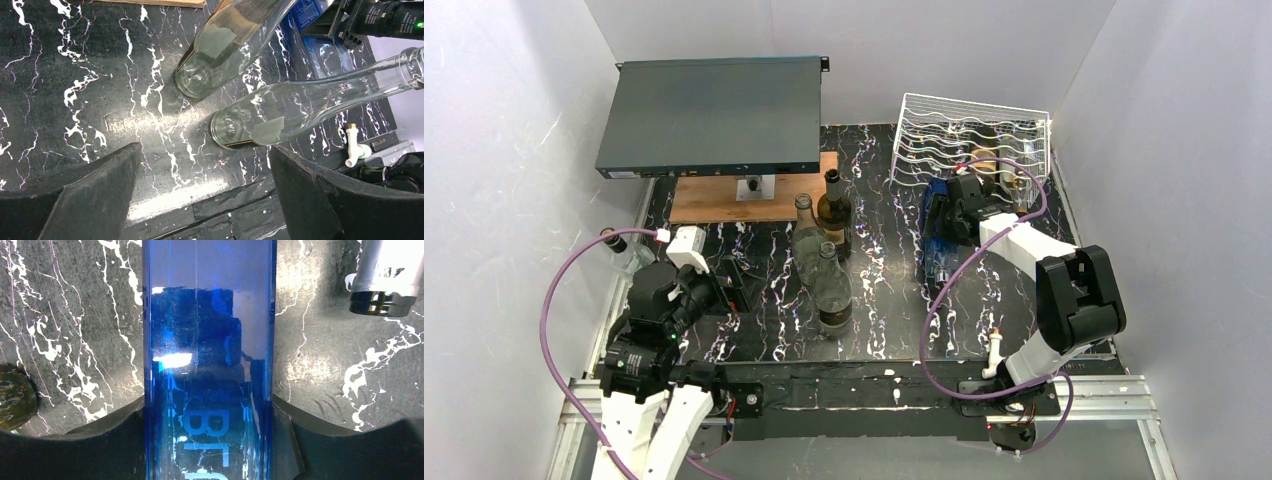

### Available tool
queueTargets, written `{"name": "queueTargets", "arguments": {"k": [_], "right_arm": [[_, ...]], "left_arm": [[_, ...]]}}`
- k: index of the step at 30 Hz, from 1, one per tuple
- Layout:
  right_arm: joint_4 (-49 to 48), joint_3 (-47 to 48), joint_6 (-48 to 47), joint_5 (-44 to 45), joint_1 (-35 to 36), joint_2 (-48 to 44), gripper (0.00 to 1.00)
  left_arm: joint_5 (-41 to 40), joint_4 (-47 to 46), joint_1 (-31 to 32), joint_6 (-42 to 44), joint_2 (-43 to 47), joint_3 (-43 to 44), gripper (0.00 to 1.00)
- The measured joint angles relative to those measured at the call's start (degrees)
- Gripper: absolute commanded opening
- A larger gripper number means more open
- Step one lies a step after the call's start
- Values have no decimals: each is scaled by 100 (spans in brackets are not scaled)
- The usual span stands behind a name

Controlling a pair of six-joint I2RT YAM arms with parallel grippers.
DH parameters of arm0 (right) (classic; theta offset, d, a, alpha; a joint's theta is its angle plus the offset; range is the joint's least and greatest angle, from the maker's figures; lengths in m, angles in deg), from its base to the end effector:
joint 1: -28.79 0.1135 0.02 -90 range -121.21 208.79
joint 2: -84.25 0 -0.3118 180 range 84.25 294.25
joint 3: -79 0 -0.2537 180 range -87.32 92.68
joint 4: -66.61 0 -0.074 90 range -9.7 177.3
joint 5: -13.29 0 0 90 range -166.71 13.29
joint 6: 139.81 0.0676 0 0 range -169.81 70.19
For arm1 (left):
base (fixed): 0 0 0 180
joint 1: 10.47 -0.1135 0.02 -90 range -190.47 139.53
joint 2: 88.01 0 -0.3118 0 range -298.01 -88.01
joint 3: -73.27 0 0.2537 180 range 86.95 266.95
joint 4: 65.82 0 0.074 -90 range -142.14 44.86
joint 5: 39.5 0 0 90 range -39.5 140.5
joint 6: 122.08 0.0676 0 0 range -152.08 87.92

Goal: Put the wine bottle on the wine rack

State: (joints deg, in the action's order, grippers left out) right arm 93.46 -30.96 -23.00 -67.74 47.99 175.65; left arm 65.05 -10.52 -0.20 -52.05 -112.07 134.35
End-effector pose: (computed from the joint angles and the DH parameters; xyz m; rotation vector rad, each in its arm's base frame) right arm 0.3413 0.1077 0.2278 0.2315 2.3957 0.1852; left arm 0.0661 -0.0292 0.3496 0.0142 1.9238 -0.5973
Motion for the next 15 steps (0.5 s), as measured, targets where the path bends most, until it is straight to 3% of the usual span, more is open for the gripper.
{"name": "queueTargets", "arguments": {"k": [15], "right_arm": [[437,638,-179,201,-26,44,1]], "left_arm": [[2,0,0,0,-35,0,99]]}}
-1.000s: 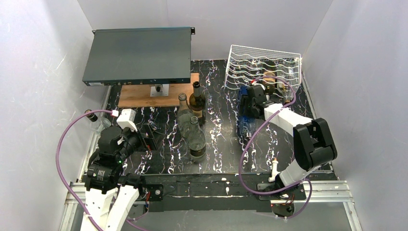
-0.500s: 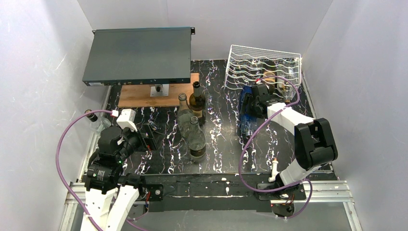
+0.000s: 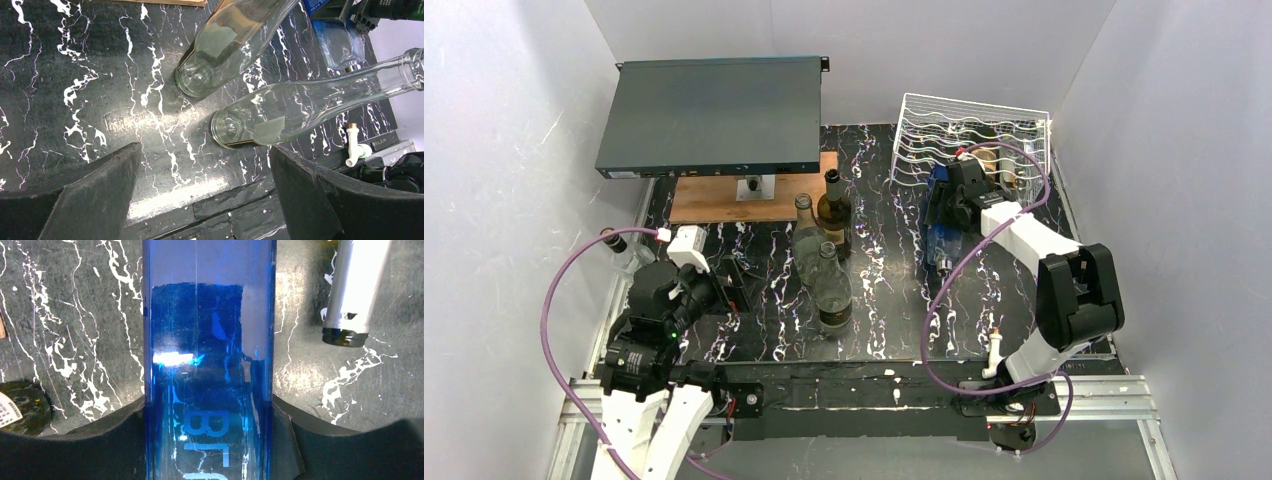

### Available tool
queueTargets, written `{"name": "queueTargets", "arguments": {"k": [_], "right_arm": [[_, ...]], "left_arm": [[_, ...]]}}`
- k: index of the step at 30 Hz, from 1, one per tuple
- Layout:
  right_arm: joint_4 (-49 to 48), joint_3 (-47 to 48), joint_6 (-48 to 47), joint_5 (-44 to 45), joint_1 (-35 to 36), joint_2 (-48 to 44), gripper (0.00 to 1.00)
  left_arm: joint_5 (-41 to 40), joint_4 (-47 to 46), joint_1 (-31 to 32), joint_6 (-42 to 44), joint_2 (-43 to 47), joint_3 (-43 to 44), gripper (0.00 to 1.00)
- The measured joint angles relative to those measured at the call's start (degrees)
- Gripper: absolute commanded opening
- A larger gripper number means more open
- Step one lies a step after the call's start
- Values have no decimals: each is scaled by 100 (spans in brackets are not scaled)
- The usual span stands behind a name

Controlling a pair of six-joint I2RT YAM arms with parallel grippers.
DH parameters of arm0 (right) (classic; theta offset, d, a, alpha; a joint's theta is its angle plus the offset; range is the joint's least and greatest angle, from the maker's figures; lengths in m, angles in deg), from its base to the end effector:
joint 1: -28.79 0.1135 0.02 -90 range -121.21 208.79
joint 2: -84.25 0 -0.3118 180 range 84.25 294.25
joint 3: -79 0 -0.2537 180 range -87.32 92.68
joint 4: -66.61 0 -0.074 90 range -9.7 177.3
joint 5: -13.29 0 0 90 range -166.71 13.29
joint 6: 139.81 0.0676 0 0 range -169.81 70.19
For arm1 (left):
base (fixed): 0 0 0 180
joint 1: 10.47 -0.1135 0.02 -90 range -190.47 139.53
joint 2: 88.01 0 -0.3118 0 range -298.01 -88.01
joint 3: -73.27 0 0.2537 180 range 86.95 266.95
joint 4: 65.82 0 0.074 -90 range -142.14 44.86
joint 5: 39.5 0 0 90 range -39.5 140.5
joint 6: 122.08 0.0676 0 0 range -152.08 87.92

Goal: Put the wine bottle on the wine rack

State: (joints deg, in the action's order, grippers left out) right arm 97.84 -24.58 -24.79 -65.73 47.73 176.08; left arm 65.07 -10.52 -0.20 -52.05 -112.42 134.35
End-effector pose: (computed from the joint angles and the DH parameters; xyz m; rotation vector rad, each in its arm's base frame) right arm 0.3550 0.1082 0.2557 0.2160 2.3603 0.1413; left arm 0.0675 -0.0295 0.3493 0.0133 1.9300 -0.5972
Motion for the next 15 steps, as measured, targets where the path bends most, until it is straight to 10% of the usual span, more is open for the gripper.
{"name": "queueTargets", "arguments": {"k": [15], "right_arm": [[-785,267,-262,415,-133,890,1]], "left_arm": [[-17,4,0,0,-201,0,99]]}}
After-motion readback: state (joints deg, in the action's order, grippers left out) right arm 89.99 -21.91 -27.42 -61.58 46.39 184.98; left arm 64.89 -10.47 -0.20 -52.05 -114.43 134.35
